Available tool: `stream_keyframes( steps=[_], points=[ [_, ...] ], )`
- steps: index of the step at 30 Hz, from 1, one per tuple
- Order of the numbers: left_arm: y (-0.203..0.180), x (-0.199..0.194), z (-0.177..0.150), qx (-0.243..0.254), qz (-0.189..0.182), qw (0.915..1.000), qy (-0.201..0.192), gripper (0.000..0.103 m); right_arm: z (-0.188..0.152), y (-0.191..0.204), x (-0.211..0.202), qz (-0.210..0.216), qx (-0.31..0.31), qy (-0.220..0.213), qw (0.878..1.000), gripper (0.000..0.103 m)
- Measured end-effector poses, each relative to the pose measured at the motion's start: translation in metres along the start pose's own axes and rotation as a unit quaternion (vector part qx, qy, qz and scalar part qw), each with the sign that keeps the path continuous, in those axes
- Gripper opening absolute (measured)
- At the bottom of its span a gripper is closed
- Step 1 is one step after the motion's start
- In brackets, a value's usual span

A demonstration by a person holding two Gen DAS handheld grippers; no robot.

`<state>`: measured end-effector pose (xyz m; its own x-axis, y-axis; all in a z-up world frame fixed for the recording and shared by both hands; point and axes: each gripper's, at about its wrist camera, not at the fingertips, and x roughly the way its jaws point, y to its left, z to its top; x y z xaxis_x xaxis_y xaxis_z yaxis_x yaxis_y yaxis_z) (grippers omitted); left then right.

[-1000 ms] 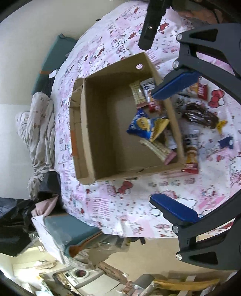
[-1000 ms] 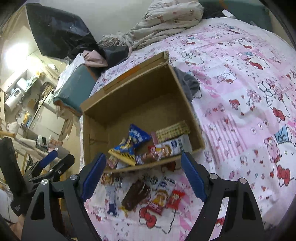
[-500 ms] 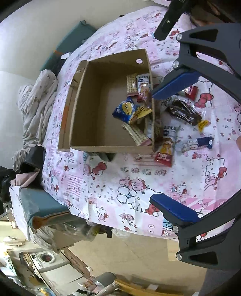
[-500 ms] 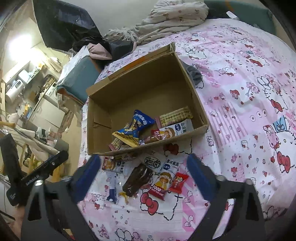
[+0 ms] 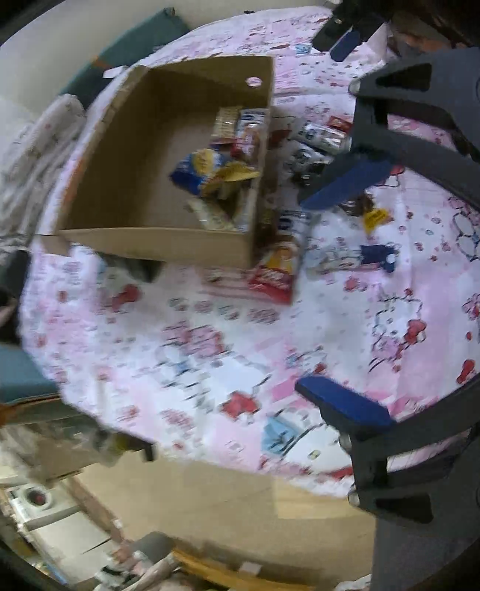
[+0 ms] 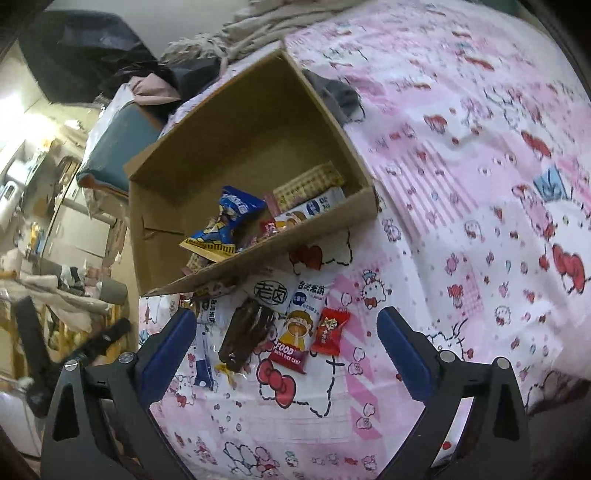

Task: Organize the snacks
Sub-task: 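Grasp the white stick packet with the left gripper while the right grasps the red candy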

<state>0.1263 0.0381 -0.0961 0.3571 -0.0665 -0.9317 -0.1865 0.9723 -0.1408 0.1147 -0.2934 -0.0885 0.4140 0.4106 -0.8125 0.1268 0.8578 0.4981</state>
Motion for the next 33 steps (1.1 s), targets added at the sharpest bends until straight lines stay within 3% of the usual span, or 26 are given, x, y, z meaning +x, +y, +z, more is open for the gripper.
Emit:
stream_keyframes(
  steps=[4,6,11,13,14,20,22,23,24,27,33],
  points=[
    [-0.008,0.03,-0.014,0.006,-0.007,0.998,0.062,0.068,0.002,-0.002,0.004,0.0,0.013,0.004,1.0,0.1],
    [-0.016,0.045,-0.02,0.019,-0.01,0.996,0.087,0.054,0.003,-0.003,0.005,0.003,0.015,0.006,1.0,0.1],
    [-0.039,0.073,-0.027,0.071,0.002,0.99,0.122,0.044,0.006,-0.005,0.0,0.001,0.02,-0.007,1.0,0.1],
    [-0.042,0.079,-0.03,0.085,0.02,0.988,0.127,0.03,0.007,-0.007,-0.002,-0.002,0.024,-0.011,1.0,0.1],
    [-0.043,0.082,-0.032,0.091,0.032,0.9863,0.134,0.014,0.008,-0.01,-0.003,-0.005,0.028,-0.013,1.0,0.1],
    [-0.036,0.066,-0.039,0.079,0.025,0.9862,0.143,0.014,0.01,-0.023,0.002,-0.011,0.056,0.006,0.998,0.1],
    [-0.029,0.052,-0.039,0.064,0.011,0.9879,0.141,0.014,0.008,-0.026,0.008,-0.025,0.057,0.021,0.998,0.088],
    [-0.026,0.044,-0.039,0.057,0.004,0.9889,0.137,0.014,0.007,-0.029,0.013,-0.035,0.06,0.034,0.997,0.073],
    [-0.025,0.035,-0.038,0.053,-0.003,0.9902,0.129,0.014,0.006,-0.033,0.02,-0.038,0.067,0.051,0.996,0.065],
    [-0.023,0.017,-0.038,0.053,-0.012,0.9928,0.107,0.014,0.004,-0.04,0.042,-0.037,0.082,0.1,0.991,0.048],
    [-0.017,0.009,-0.03,0.056,-0.002,0.9945,0.088,0.014,0.005,-0.029,0.072,-0.072,0.044,0.137,0.987,0.04]
  ],
)
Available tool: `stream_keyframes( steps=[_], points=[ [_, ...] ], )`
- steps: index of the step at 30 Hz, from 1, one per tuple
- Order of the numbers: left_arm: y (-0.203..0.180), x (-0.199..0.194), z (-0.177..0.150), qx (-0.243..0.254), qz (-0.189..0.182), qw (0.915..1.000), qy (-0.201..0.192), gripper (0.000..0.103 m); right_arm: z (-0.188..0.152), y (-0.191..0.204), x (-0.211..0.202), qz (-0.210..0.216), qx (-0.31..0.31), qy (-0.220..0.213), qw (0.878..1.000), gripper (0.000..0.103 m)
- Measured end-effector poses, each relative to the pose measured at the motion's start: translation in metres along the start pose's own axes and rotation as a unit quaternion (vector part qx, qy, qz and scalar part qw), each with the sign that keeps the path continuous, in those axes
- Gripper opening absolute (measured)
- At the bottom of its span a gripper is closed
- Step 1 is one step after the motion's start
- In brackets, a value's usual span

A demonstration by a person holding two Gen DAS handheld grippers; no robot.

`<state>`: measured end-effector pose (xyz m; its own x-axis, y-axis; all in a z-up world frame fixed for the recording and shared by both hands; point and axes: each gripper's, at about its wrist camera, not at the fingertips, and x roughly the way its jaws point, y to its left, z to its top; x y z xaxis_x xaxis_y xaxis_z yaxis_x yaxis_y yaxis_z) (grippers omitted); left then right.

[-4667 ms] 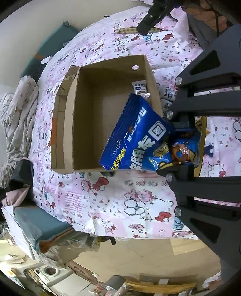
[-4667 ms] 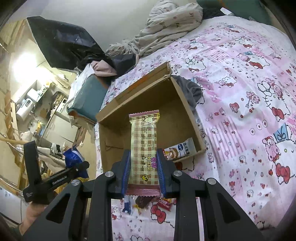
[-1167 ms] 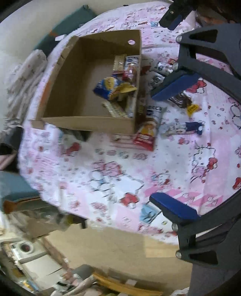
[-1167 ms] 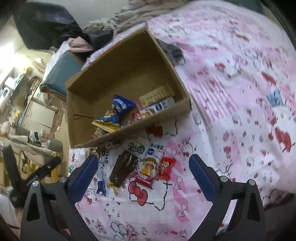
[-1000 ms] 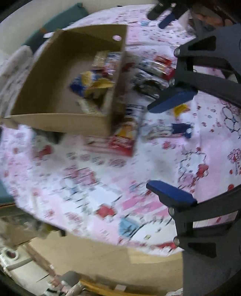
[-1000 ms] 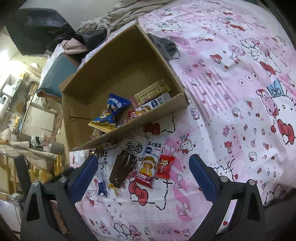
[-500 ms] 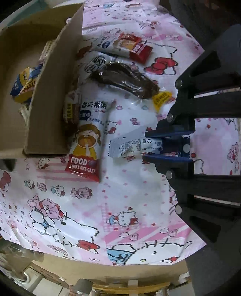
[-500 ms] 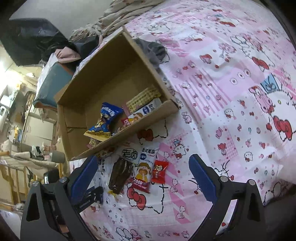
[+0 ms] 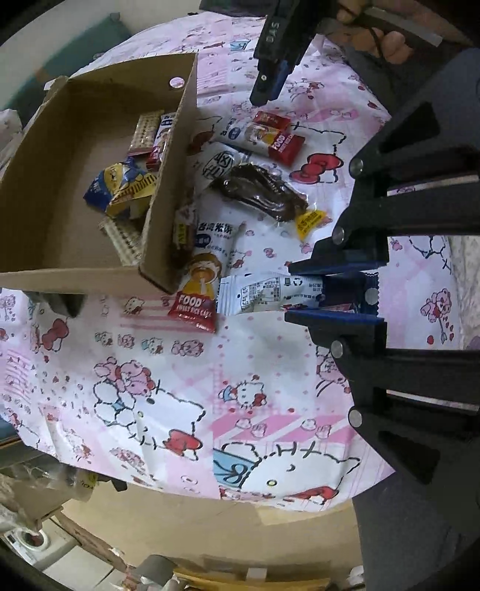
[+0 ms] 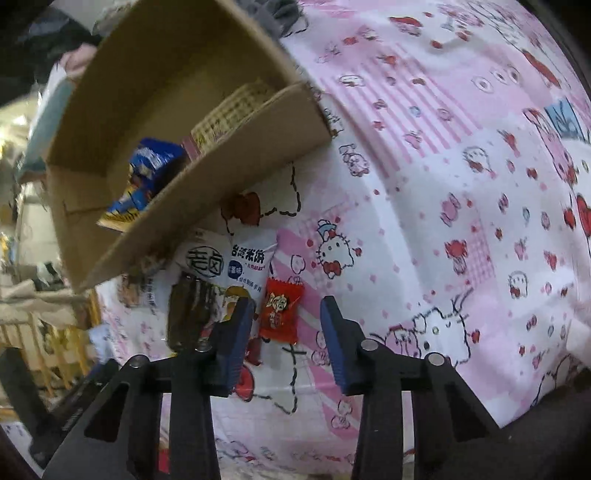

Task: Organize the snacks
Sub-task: 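Grasp the white stick packet with the left gripper while the right grasps the red candy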

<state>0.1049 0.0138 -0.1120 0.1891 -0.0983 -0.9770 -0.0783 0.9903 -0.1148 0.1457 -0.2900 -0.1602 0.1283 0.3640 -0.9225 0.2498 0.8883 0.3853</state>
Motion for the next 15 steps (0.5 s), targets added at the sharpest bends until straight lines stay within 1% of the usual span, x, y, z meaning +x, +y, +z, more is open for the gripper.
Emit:
stream_keyframes(
  steps=[4,7,8,9,10,14,15],
  points=[
    [0.005,0.002,0.004,-0.01,-0.003,0.9999,-0.003,0.015,-0.002,0.005,0.016,-0.026,-0.011,0.008,1.0,0.039],
    [0.005,0.006,0.005,-0.017,-0.005,0.9998,-0.001,0.015,-0.005,0.014,0.025,-0.061,-0.047,0.012,0.997,0.037],
    [0.005,0.007,0.005,-0.017,-0.005,0.9998,-0.001,0.015,-0.007,0.015,0.026,-0.072,-0.058,0.012,0.996,0.031],
    [0.005,0.007,0.005,-0.018,-0.006,0.9998,0.0,0.015,-0.008,0.016,0.026,-0.082,-0.065,0.013,0.994,0.018],
    [0.005,0.006,0.005,-0.017,-0.005,0.9998,-0.001,0.015,-0.009,0.015,0.025,-0.08,-0.066,0.011,0.995,0.018],
    [0.004,0.005,0.005,-0.015,-0.004,0.9999,-0.004,0.015,-0.014,0.008,0.006,-0.041,-0.052,-0.01,0.998,0.017],
    [0.004,0.004,0.006,-0.015,-0.003,0.9999,-0.005,0.015,-0.016,0.006,0.0,-0.026,-0.047,-0.013,0.998,0.017]
  ],
)
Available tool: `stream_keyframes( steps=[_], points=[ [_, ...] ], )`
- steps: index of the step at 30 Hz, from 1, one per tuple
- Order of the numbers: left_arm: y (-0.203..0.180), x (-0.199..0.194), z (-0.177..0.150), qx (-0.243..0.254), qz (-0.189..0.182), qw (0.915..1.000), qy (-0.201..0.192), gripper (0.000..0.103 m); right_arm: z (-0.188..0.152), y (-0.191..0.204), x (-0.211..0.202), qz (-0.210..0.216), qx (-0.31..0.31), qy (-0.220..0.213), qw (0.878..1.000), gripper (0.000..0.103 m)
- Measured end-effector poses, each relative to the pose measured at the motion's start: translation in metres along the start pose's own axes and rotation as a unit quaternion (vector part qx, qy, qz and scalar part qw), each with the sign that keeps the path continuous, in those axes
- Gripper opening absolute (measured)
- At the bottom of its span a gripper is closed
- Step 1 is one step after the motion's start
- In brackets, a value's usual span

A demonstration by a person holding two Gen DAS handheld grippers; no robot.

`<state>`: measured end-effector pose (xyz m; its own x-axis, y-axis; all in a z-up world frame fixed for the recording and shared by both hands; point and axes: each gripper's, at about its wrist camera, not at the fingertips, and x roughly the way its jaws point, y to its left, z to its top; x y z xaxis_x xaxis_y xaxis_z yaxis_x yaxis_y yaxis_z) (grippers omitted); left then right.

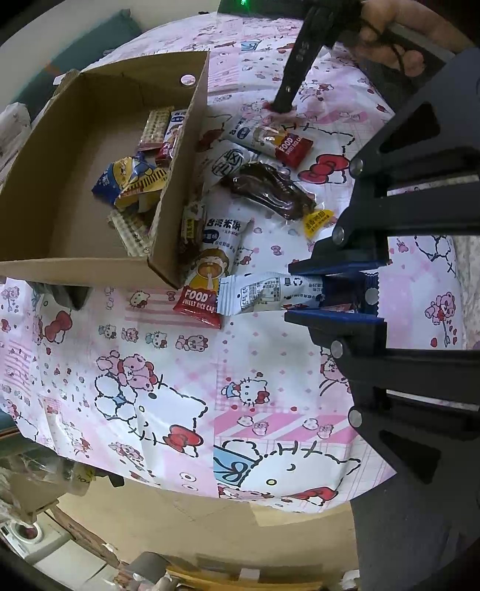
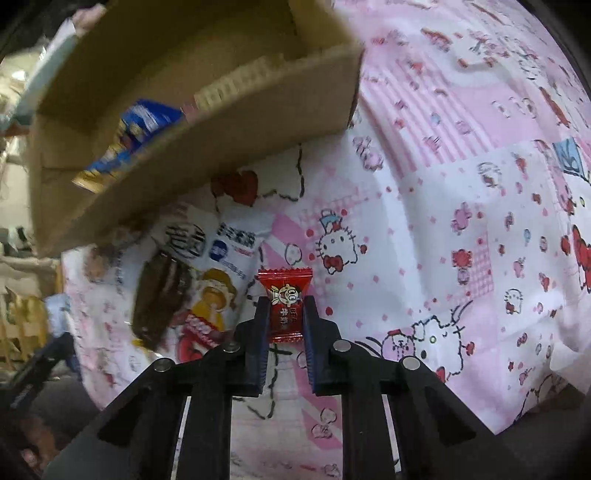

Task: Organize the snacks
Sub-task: 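Grasp the white stick packet with the left gripper while the right grasps the red candy, then carry both snacks into the box and open both grippers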

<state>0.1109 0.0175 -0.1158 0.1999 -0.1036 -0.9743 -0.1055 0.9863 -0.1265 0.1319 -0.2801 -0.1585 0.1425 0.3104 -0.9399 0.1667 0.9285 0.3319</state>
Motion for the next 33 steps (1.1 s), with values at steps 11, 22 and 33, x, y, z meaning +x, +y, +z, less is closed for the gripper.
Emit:
stream_keyframes(
  steps=[11,22,33],
  points=[
    [0.002,-0.008,-0.002,-0.016,0.0,0.9997,-0.02,0.015,-0.004,0.014,-0.047,0.131,-0.012,-0.053,0.99,0.017],
    [-0.004,-0.062,0.011,-0.016,0.012,0.9931,-0.116,0.015,-0.001,0.04,-0.091,0.236,-0.042,-0.124,0.963,0.017],
    [-0.018,-0.089,0.04,0.005,0.016,0.9864,-0.163,0.015,0.018,0.037,-0.118,0.259,-0.037,-0.184,0.948,0.017]
  ],
)
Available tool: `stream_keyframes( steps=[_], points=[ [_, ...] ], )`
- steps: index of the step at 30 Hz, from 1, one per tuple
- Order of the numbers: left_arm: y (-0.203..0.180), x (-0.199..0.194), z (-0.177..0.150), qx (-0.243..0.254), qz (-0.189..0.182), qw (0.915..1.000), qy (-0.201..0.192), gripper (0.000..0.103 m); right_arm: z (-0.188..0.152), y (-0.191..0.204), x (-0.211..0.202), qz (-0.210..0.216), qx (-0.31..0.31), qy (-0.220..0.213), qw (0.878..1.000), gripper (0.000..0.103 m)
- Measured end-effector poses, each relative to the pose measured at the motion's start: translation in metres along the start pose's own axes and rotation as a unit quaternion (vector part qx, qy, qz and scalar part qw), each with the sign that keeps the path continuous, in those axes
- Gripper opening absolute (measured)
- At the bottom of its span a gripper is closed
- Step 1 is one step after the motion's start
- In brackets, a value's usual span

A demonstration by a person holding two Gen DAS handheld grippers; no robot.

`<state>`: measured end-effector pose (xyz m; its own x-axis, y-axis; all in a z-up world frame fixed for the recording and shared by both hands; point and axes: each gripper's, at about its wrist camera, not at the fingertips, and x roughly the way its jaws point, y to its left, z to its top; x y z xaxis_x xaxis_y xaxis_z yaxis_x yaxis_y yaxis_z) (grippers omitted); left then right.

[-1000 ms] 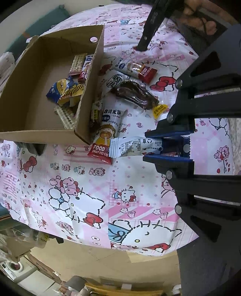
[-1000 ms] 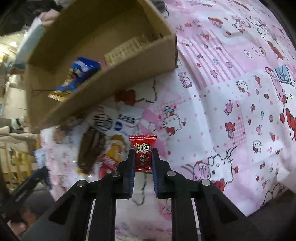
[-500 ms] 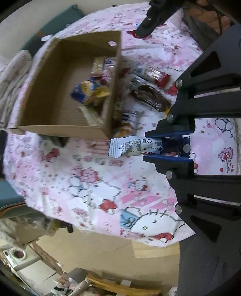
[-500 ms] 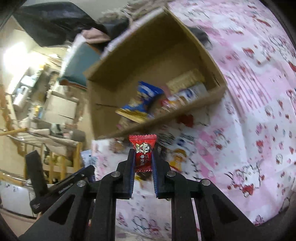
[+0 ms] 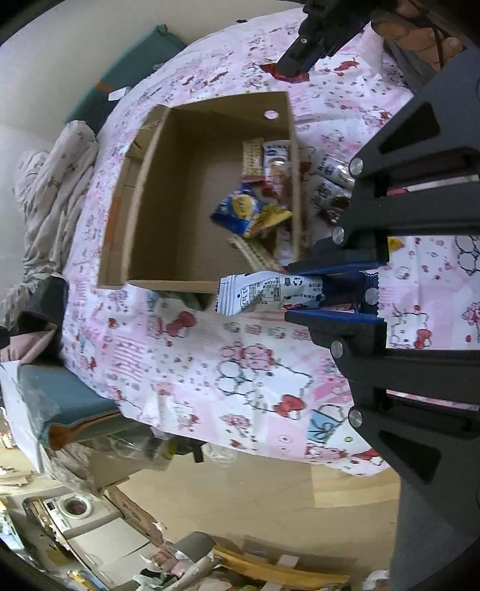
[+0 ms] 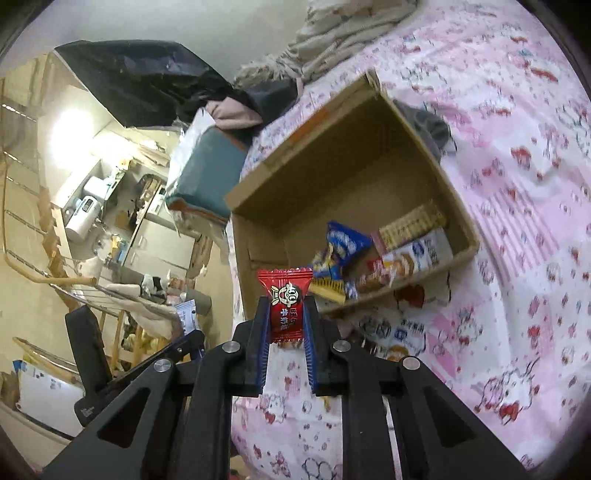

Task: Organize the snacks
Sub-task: 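Carry both snacks into the box and open both grippers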

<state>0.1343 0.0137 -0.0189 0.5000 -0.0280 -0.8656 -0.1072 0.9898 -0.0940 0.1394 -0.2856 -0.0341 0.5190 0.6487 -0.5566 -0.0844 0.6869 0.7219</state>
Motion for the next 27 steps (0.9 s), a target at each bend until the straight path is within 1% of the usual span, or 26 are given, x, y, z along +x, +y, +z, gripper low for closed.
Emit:
stream_keyframes(
  steps=[4,10,15,20,22,24,27],
  points=[
    [-0.006,-0.003,0.018,0.01,-0.004,0.9999,-0.011,0.015,0.021,0.007,-0.002,-0.017,-0.02,-0.027,0.999,0.017],
    [-0.017,-0.004,0.047,0.027,-0.008,0.9991,-0.031,0.015,0.043,0.005,0.008,-0.039,-0.041,-0.035,0.998,0.017],
    [-0.03,0.004,0.067,0.035,-0.015,0.9984,-0.041,0.015,0.055,-0.002,0.019,-0.057,-0.047,-0.03,0.997,0.017],
    [-0.046,0.025,0.081,0.05,-0.012,0.9977,-0.044,0.015,0.066,-0.009,0.033,-0.078,-0.05,-0.02,0.996,0.017],
    [-0.051,0.033,0.083,0.053,-0.016,0.9974,-0.045,0.015,0.067,-0.014,0.04,-0.083,-0.045,-0.013,0.995,0.018],
    [-0.057,0.043,0.083,0.06,-0.019,0.9969,-0.048,0.015,0.065,-0.019,0.044,-0.073,-0.03,-0.003,0.997,0.018],
    [-0.064,0.055,0.079,0.074,-0.023,0.9957,-0.051,0.015,0.062,-0.022,0.05,-0.084,-0.03,0.005,0.996,0.018]
  ],
)
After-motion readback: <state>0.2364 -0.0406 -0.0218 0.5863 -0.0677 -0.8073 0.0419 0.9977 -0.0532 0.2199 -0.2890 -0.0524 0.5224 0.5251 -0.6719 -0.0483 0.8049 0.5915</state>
